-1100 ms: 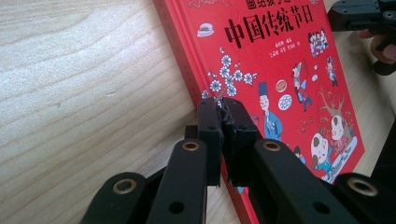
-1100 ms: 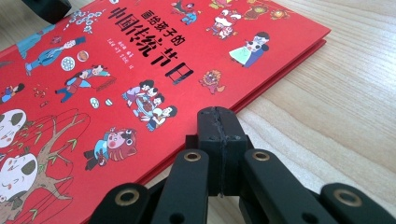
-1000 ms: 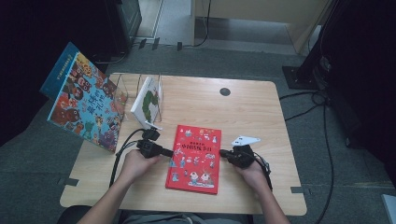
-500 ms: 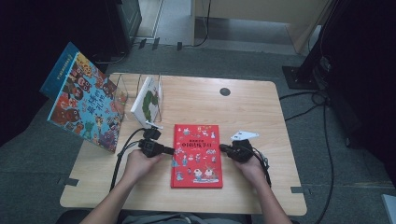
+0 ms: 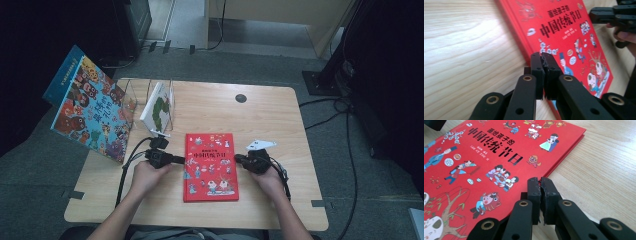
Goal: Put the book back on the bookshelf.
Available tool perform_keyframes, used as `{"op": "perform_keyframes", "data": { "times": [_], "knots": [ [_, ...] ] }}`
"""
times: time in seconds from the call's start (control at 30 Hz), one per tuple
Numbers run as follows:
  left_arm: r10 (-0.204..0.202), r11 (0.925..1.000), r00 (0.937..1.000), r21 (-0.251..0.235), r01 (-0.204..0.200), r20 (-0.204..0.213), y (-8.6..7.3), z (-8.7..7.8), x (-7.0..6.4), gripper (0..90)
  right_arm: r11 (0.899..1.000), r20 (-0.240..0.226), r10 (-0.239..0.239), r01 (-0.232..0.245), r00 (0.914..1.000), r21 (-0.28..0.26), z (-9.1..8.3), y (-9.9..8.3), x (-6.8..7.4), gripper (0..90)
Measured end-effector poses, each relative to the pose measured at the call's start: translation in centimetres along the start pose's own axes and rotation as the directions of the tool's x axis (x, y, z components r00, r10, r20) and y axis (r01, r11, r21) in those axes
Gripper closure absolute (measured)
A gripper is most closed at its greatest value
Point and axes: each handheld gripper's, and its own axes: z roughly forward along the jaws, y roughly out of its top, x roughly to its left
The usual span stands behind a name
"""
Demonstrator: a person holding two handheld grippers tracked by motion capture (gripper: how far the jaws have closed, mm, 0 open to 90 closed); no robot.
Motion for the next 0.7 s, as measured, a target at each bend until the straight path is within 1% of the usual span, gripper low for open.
{"op": "perform_keyframes", "data": {
  "times": [0.13, 0.23, 0.3, 0.33, 0.37, 0.4, 0.47, 0.57, 0.7],
  "knots": [
    [-0.011, 0.9998, 0.9999, 0.015, 0.011, -0.013, -0.3, 0.0, 0.4, 88.8, 1.000, 0.005, 0.029, -0.029, 0.9996, 0.003, -0.3, 0.1, 0.0, 85.7],
    [-0.008, 0.9996, 0.9998, 0.026, 0.008, -0.019, -0.6, 0.5, 0.5, 88.7, 0.999, -0.004, 0.043, -0.043, 0.9991, -0.006, -0.6, 0.1, 0.2, 81.6],
    [-0.007, 0.9993, 0.9997, 0.035, 0.008, -0.024, -0.7, 0.8, 0.3, 88.5, 0.999, -0.006, 0.043, -0.043, 0.9991, -0.005, -0.7, 0.2, 0.4, 78.9],
    [-0.008, 0.9994, 0.9998, 0.034, 0.008, -0.016, -0.7, 0.9, 0.2, 88.4, 0.999, -0.010, 0.047, -0.048, 0.9988, -0.006, -0.8, 0.1, 0.5, 78.2],
    [-0.004, 0.9995, 0.9997, 0.031, 0.005, -0.024, -0.7, 1.0, 0.1, 88.5, 0.999, -0.012, 0.052, -0.052, 0.9986, -0.006, -0.8, 0.1, 0.5, 77.1],
    [0.008, 0.9995, 0.9995, 0.032, -0.007, -0.031, -0.7, 1.0, 0.0, 88.5, 0.999, -0.009, 0.051, -0.051, 0.9987, -0.003, -0.9, 0.1, 0.6, 75.6],
    [-0.001, 0.9997, 0.9996, 0.026, 0.002, -0.030, -0.7, 1.0, 0.0, 88.6, 0.998, -0.012, 0.057, -0.057, 0.9983, 0.007, -1.0, 0.1, 0.7, 73.6],
    [-0.002, 0.9997, 0.9995, 0.023, 0.003, -0.032, -0.8, 1.0, 0.0, 88.5, 0.997, -0.024, 0.080, -0.079, 0.9965, 0.013, -1.1, -0.1, 0.8, 71.0],
    [-0.015, 0.9997, 0.9996, 0.017, 0.015, -0.024, -0.8, 1.0, 0.0, 88.0, 0.996, -0.020, 0.092, -0.091, 0.9956, 0.018, -1.1, -0.1, 1.1, 69.9]
  ]
}}
